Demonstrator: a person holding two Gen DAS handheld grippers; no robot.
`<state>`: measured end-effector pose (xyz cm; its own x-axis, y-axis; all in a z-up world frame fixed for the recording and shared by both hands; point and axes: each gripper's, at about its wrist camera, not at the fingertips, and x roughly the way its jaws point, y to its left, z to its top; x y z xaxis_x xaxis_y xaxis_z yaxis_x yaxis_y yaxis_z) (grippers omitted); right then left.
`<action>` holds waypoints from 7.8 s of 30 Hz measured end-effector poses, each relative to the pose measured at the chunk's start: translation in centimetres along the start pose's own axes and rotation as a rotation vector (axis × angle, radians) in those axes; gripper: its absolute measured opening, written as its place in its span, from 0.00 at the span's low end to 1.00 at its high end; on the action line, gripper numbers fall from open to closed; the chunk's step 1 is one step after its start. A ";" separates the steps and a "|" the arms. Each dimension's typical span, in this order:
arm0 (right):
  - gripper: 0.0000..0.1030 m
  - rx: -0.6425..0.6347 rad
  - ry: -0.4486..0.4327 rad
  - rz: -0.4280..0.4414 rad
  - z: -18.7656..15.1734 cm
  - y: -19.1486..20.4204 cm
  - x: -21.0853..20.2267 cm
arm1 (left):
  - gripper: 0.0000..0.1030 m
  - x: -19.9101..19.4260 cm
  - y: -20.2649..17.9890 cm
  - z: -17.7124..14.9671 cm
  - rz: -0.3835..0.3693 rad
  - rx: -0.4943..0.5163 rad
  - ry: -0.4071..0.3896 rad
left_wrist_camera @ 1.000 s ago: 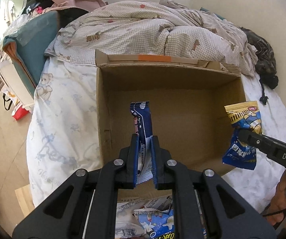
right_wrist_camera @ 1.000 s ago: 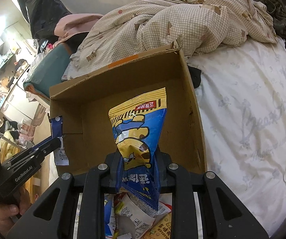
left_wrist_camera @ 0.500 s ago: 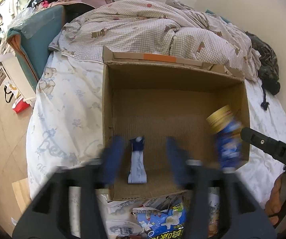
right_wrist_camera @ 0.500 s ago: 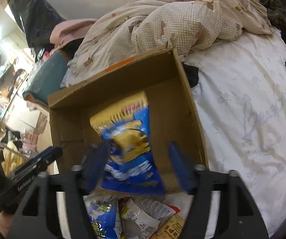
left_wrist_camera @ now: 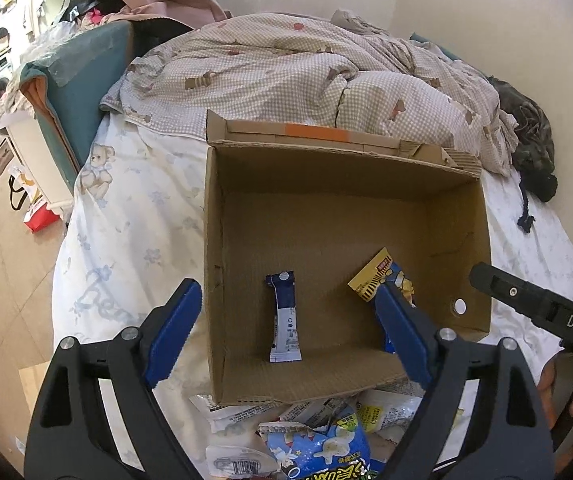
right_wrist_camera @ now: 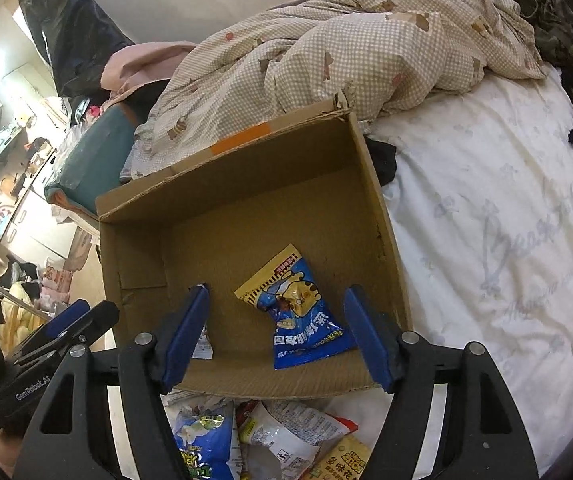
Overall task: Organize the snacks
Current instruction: 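Withdraw both grippers from the box back over the snack pile, then grasp the large blue chip bag with the left gripper while the right gripper grasps a white tube packet, then carry both packets over the box and open both grippers to drop them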
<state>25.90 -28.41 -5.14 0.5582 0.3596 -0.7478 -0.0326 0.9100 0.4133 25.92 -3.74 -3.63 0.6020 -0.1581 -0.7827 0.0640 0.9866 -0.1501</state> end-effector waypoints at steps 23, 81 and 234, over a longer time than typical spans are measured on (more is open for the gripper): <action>0.90 -0.102 -0.043 -0.003 -1.3 2.3 -2.9 | 0.84 -3.7 1.6 -1.7 0.015 -0.052 -0.052; 0.90 0.071 0.086 -0.041 -10.2 -1.0 -6.5 | 0.99 1.0 0.9 -11.0 -0.062 -0.223 0.409; 0.20 -0.068 0.091 0.029 -2.3 2.1 1.5 | 0.59 -1.2 -0.1 -0.9 0.107 0.050 -0.022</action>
<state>24.80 -25.46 -6.58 0.4786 0.4003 -0.7815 -0.1056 0.9098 0.4013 24.45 -3.72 -3.25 0.6247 -0.0515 -0.7792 0.0375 0.9987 -0.0359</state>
